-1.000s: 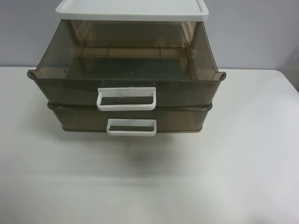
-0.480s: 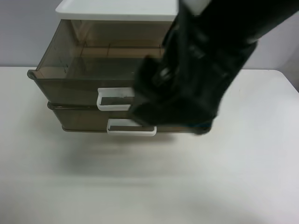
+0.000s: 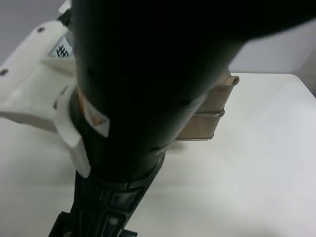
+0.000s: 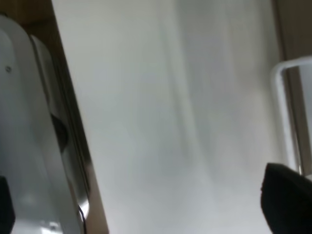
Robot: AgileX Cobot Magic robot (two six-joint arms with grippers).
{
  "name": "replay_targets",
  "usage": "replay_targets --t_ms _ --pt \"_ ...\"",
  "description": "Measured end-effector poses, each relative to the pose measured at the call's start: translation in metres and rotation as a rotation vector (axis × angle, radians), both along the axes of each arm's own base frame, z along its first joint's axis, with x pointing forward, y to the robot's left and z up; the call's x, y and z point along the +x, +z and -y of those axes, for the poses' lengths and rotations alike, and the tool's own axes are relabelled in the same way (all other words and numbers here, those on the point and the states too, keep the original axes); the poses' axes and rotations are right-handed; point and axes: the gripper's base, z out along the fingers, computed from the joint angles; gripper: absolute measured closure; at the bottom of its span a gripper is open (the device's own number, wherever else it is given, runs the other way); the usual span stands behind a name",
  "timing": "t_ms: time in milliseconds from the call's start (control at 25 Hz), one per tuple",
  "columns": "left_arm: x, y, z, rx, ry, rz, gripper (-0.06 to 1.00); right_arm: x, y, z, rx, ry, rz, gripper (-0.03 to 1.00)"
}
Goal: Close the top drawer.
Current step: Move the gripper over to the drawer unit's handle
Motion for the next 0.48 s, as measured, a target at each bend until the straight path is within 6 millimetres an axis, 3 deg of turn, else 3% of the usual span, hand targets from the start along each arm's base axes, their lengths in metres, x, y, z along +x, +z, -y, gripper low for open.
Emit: replay_targets --t_ms 200,480 --pt "0.0 0.0 0.0 0.0 0.0 0.0 -0.05 0.007 -0.023 -0.012 -0.072 0.006 0.028 -0.03" --pt "0.0 0.0 0.0 0.0 0.0 0.0 -0.05 0.037 -0.024 -0.004 -0.068 -0.076 0.03 -0.03"
